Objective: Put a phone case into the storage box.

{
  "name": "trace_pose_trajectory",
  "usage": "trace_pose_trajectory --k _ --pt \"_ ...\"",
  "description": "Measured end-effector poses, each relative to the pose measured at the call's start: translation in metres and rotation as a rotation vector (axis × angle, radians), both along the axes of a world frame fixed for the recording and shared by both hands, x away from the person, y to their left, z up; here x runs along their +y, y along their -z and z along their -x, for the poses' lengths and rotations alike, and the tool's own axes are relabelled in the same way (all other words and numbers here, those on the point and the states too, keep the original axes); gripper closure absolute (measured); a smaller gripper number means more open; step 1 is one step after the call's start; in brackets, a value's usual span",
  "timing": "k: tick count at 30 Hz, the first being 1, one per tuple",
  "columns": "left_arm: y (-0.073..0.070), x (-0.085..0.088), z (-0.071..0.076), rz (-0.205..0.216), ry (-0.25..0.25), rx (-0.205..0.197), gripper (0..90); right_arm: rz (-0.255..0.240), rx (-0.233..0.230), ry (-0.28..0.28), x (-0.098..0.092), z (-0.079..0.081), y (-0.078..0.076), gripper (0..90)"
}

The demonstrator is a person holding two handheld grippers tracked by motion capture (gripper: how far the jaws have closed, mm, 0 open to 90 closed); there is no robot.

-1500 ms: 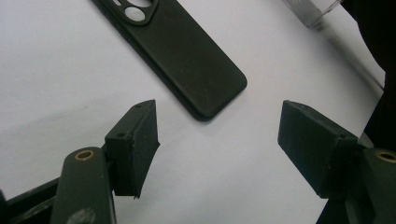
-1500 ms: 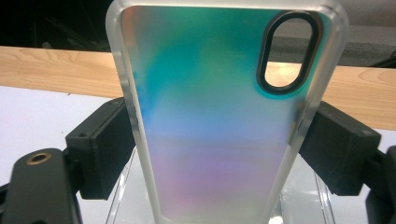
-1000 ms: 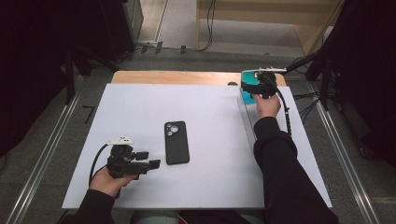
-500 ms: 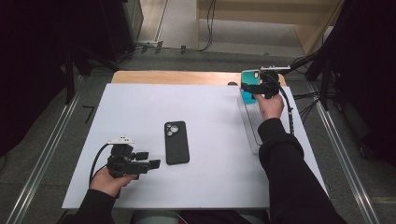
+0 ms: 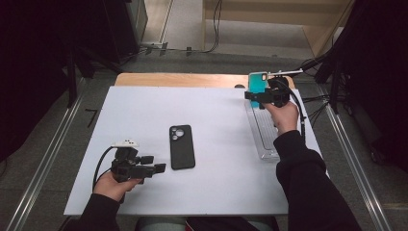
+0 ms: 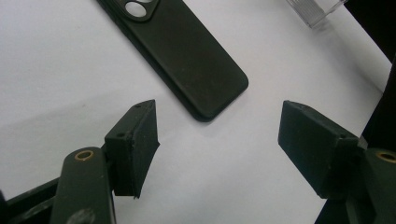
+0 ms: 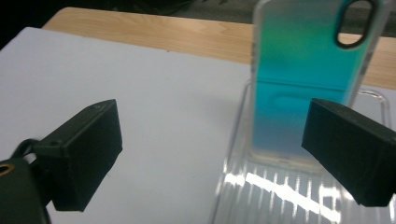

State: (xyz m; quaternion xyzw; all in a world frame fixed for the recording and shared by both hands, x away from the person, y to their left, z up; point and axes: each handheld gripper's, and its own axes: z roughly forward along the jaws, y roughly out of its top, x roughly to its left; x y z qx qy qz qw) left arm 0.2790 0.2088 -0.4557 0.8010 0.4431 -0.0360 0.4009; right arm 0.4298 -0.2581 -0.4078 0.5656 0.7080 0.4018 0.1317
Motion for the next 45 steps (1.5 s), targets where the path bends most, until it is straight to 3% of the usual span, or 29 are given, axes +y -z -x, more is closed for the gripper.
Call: trace_pose_trajectory --k 4,14,24,26,33,40,45 --pt "0.0 -0.002 -0.001 0.001 0.004 0.004 28.9 -0.021 -0.019 -0.049 0.006 0.013 -0.005 4.5" --pt "0.001 -0.005 -0.005 0.002 0.019 0.01 28.8 -0.057 0.005 -0.153 0.02 0.039 -0.003 4.5" --pt "0.002 -0.004 -0.009 0.009 0.022 0.01 28.9 -0.05 0.035 -0.254 0.033 0.064 0.002 5.1" --pt "0.001 -0.004 -0.01 0.01 0.023 0.01 28.9 -0.044 0.038 -0.272 0.035 0.069 0.003 11.6" --pt "0.001 -0.006 -0.01 0.011 0.029 0.009 28.9 -0.026 0.06 -0.336 0.048 0.088 0.011 12.1" --pt "0.0 -0.008 -0.01 0.012 0.039 0.007 28.9 -0.037 0.045 -0.385 0.049 0.103 0.016 13.0" --pt "-0.001 -0.009 -0.009 0.017 0.051 0.006 28.8 -0.008 0.026 -0.435 0.049 0.118 0.018 18.6"
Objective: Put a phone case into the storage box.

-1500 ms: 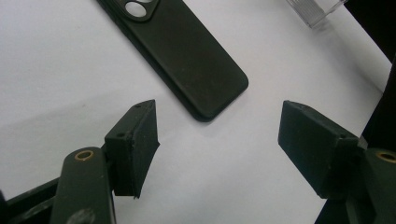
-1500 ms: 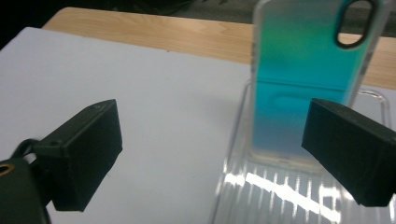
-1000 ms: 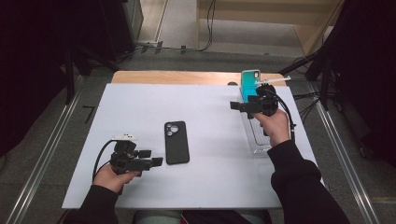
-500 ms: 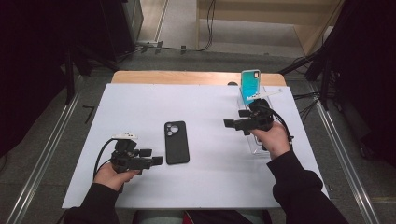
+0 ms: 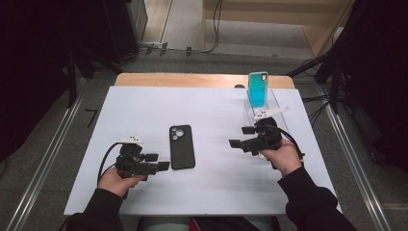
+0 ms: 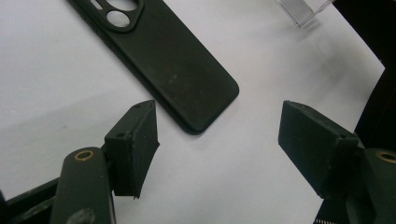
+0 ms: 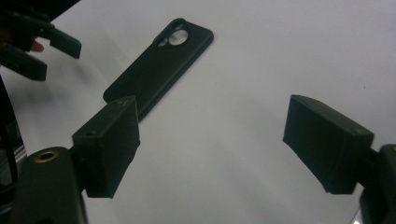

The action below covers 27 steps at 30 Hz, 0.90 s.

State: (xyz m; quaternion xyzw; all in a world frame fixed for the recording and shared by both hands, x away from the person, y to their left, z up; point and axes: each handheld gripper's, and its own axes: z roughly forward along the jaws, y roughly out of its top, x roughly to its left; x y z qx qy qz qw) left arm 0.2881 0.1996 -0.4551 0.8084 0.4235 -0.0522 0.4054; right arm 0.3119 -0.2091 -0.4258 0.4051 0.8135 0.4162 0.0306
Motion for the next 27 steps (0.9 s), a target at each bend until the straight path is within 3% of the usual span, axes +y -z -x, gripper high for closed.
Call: trace_pose_trajectory --k 7,20,27 --pt "-0.001 -0.002 0.001 0.001 0.007 -0.003 28.8 -0.02 0.02 -0.014 -0.005 0.017 0.008 19.9" --pt "-0.002 -0.002 0.002 0.0 0.014 -0.009 28.8 0.003 0.009 -0.044 -0.015 0.042 0.028 19.9" --pt "-0.002 -0.003 0.003 -0.001 0.025 -0.01 28.8 0.027 0.025 -0.049 -0.021 0.05 0.036 19.9"
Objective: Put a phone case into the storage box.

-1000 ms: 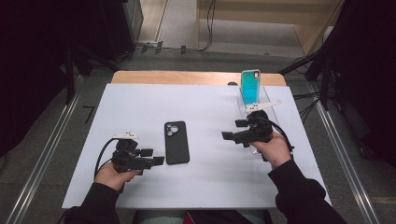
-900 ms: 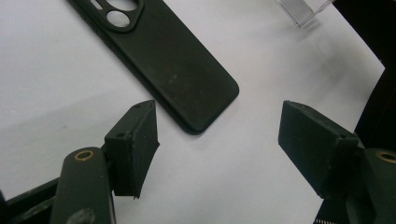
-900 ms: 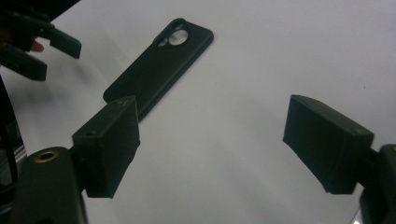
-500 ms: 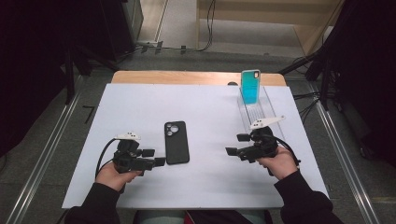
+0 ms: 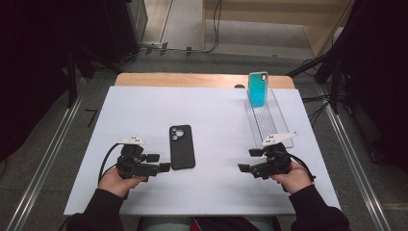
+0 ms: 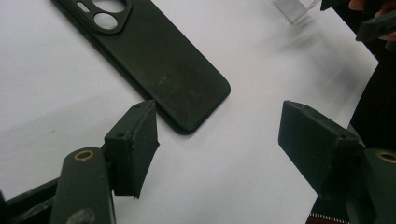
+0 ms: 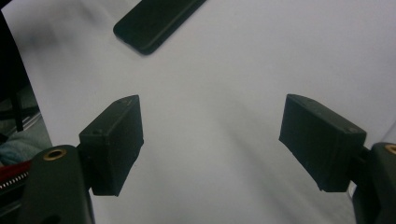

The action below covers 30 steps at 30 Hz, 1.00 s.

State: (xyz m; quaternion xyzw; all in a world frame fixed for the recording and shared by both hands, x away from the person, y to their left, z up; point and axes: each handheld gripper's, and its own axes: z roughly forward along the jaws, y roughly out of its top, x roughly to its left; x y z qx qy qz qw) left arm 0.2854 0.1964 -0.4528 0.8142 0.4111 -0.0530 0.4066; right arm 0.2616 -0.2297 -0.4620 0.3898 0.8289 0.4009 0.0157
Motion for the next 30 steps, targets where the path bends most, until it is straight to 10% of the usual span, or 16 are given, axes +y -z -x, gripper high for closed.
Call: trace_pose_trajectory --k 30 --pt "-0.006 -0.017 -0.007 0.045 0.042 -0.014 24.0 0.031 0.028 -0.029 -0.008 0.009 0.016 19.8"
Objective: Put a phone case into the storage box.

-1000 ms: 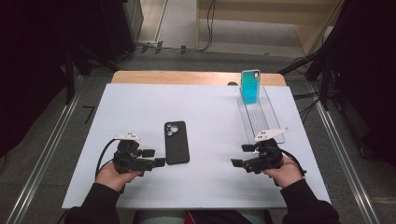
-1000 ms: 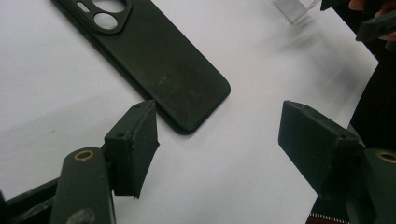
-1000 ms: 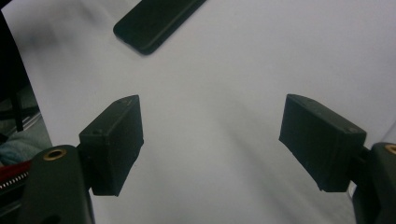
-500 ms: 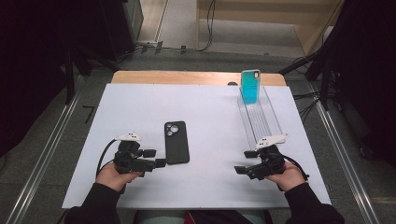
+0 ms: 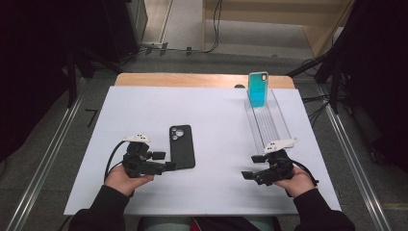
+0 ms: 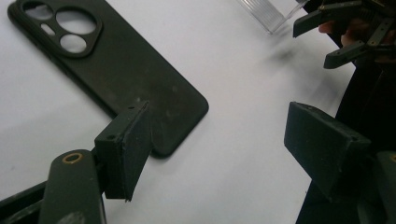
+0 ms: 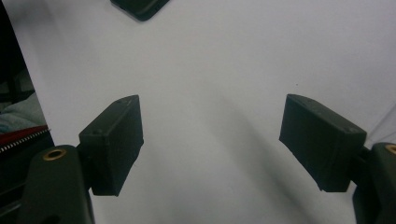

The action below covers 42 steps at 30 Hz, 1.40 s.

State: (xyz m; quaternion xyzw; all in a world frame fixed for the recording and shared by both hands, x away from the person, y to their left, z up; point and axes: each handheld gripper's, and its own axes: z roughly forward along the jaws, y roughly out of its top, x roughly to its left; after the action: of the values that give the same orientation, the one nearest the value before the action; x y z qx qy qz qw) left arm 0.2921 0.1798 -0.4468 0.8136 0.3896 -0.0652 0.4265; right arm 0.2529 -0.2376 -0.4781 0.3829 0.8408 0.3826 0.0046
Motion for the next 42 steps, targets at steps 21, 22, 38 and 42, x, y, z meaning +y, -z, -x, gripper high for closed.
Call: trace_pose_trajectory --k 21,22,38,42 --pt "-0.012 -0.038 -0.03 -0.004 0.045 0.021 69.0 0.006 0.008 -0.002 0.0 0.0 0.001 19.8" --pt "-0.013 -0.04 -0.031 -0.002 0.055 0.014 72.6 0.006 0.007 -0.001 0.0 0.0 0.001 19.8" --pt "0.001 -0.078 -0.046 -0.071 0.098 0.005 90.0 0.003 -0.003 0.003 -0.002 0.001 0.001 19.8" --pt "0.008 -0.082 -0.047 -0.081 0.096 0.018 90.0 0.006 -0.003 0.001 -0.001 0.001 0.001 19.9"
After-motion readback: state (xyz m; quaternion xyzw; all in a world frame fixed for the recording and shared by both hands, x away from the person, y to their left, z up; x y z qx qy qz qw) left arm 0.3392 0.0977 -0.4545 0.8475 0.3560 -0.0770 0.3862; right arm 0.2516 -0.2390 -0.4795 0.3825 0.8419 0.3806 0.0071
